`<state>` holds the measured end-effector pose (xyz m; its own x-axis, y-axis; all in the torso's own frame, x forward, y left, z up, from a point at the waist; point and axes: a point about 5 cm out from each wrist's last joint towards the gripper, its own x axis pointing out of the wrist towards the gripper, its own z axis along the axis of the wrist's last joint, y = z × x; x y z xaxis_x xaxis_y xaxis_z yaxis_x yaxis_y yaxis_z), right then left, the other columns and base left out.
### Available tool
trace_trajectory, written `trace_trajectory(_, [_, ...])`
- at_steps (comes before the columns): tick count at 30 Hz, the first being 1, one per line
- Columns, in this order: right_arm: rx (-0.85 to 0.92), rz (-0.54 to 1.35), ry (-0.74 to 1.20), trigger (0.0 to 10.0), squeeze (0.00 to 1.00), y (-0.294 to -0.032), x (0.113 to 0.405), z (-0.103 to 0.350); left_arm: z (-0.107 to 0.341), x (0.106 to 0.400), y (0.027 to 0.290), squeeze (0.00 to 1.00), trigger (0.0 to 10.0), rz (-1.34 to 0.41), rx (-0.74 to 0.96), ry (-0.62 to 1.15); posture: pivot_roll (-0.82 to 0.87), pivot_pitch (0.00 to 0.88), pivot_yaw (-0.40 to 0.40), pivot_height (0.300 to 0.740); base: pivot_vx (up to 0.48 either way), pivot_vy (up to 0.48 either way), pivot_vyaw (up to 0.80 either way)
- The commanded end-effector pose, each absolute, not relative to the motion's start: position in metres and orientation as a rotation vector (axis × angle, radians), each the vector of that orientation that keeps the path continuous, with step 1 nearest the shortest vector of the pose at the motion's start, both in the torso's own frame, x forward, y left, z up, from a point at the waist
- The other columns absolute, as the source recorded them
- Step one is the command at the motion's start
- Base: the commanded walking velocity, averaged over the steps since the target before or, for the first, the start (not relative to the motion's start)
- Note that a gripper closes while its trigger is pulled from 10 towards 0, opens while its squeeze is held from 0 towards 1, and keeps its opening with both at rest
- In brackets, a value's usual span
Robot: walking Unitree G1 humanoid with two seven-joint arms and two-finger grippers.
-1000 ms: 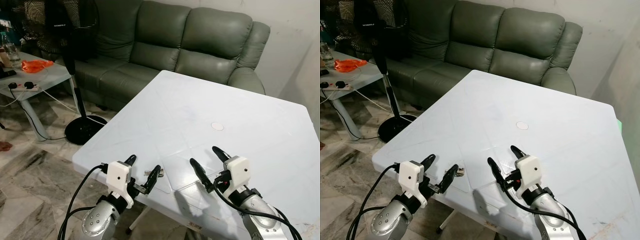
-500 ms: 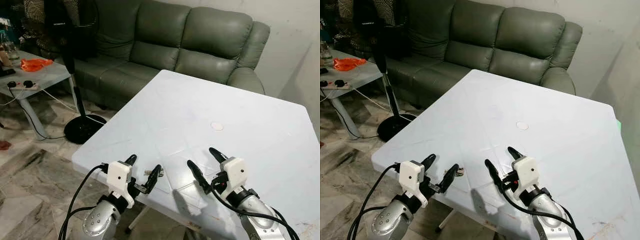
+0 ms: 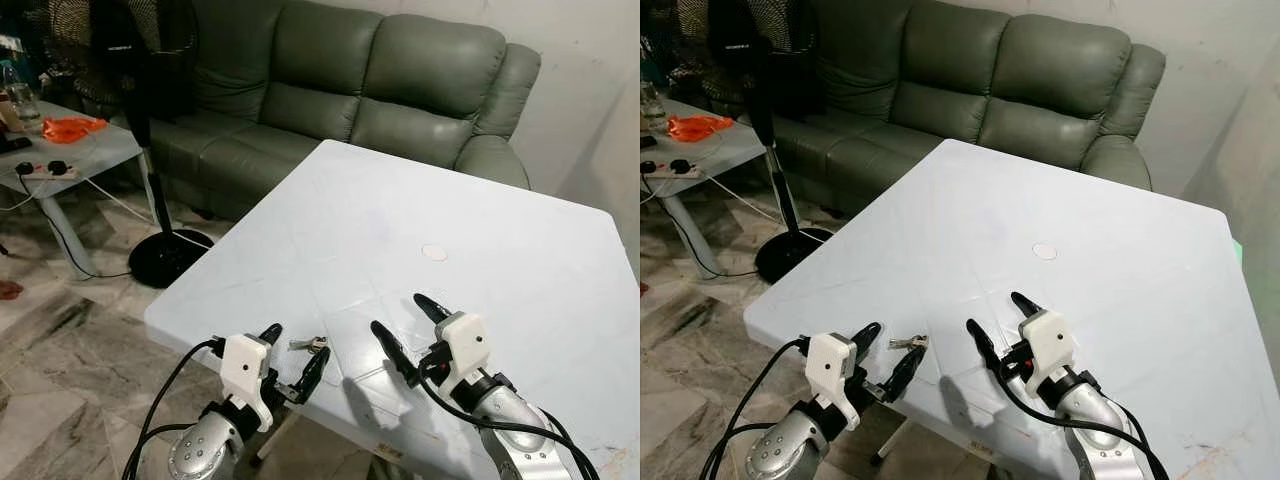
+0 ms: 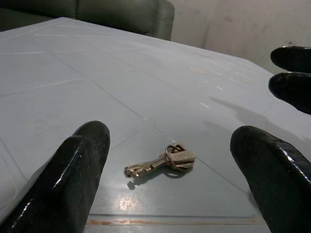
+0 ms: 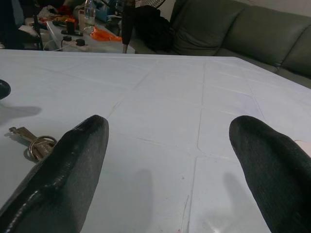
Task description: Hang keys on a hook
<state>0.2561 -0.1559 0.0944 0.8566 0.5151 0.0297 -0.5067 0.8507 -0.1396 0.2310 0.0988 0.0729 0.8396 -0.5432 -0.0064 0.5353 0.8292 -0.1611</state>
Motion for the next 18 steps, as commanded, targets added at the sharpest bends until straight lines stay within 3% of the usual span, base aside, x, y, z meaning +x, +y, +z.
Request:
trace_trajectory(1, [-0.144, 0.556, -0.068, 10.0, 0.0, -0.1552, 0.2569, 0.0948, 0.0783, 0.2337, 0.0969, 0.0, 10.0, -0.569, -0.163, 0.036, 0.02, 0.004, -0.091, 0.74, 0.0, 0.405, 0.0])
trace_trajectory(18, [-0.139, 0.559, -0.066, 10.0, 0.0, -0.154, 0.2533, 0.0925, 0.0801, 0.2348, 0.0972, 0.0, 10.0, -0.566, -0.161, 0.026, 0.02, 0.009, -0.092, 0.74, 0.0, 0.455, 0.0])
